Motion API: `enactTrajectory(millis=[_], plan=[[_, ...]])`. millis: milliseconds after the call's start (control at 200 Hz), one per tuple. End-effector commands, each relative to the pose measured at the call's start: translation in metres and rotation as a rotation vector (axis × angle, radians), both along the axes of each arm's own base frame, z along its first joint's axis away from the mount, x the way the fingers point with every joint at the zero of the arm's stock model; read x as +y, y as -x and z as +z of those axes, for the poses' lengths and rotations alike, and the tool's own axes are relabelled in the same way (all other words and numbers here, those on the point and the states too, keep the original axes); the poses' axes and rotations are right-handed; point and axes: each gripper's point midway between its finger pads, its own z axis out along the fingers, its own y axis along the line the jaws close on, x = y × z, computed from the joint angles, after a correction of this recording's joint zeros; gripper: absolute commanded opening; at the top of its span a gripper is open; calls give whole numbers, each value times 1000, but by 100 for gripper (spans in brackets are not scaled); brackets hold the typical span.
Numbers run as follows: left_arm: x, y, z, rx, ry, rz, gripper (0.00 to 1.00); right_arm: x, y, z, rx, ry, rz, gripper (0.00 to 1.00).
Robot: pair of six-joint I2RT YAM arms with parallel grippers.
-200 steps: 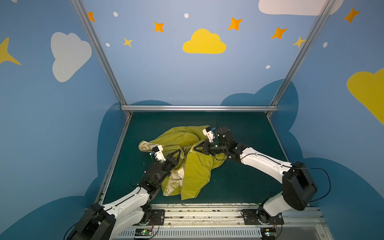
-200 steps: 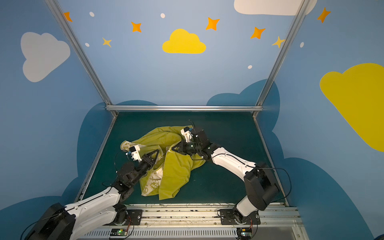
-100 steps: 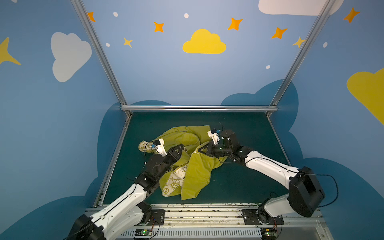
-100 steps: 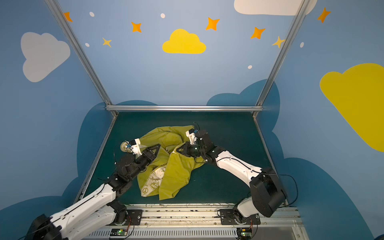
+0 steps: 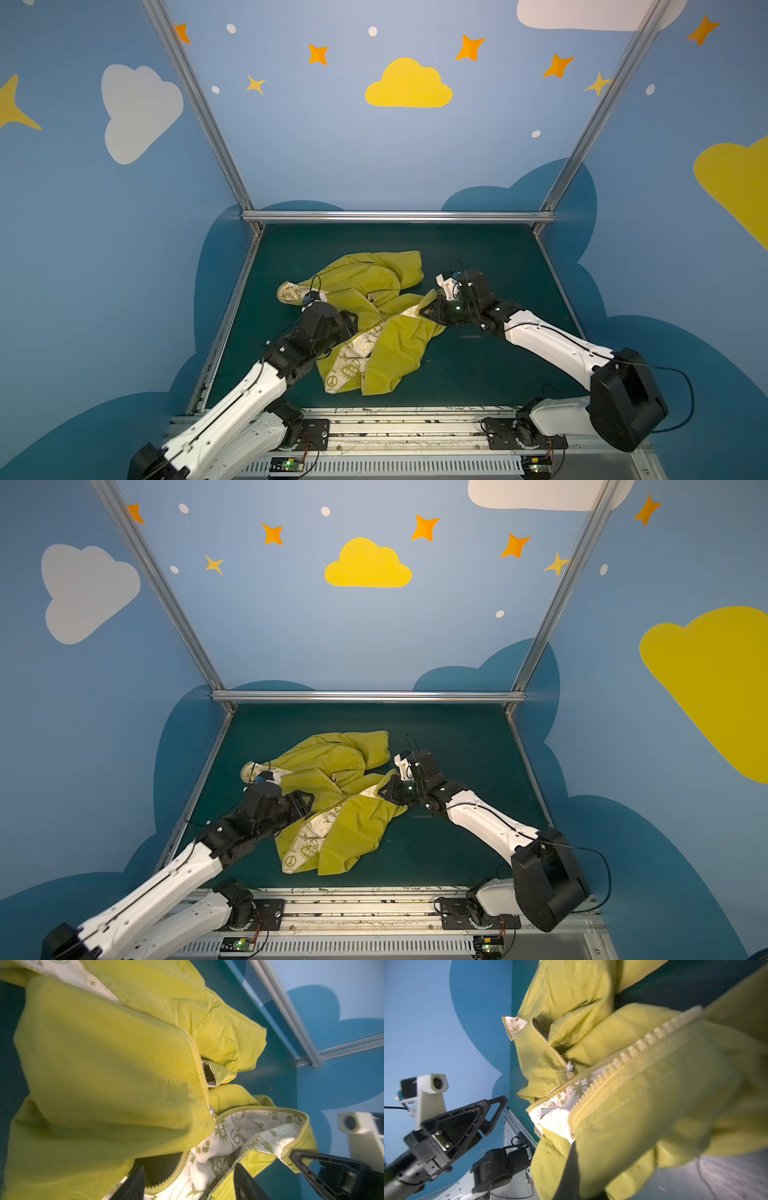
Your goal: Zip up the jacket
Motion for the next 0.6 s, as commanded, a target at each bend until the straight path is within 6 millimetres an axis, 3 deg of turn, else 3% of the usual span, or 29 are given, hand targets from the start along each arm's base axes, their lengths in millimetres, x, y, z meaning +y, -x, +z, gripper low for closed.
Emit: enactTrajectory(millis=[0, 135, 395, 596], plan=[[-22, -5, -20, 110, -135, -119, 81, -28, 2, 3, -42, 68, -45, 0], [-43, -27, -33, 189, -247, -176, 92, -40, 5, 5, -64, 65, -70, 0], [-32, -58, -56, 342, -429, -102, 92, -39, 3, 7, -110, 22, -70, 0], [-1, -67, -79, 401, -406, 7, 90, -40, 6, 10, -124, 19, -62, 0]])
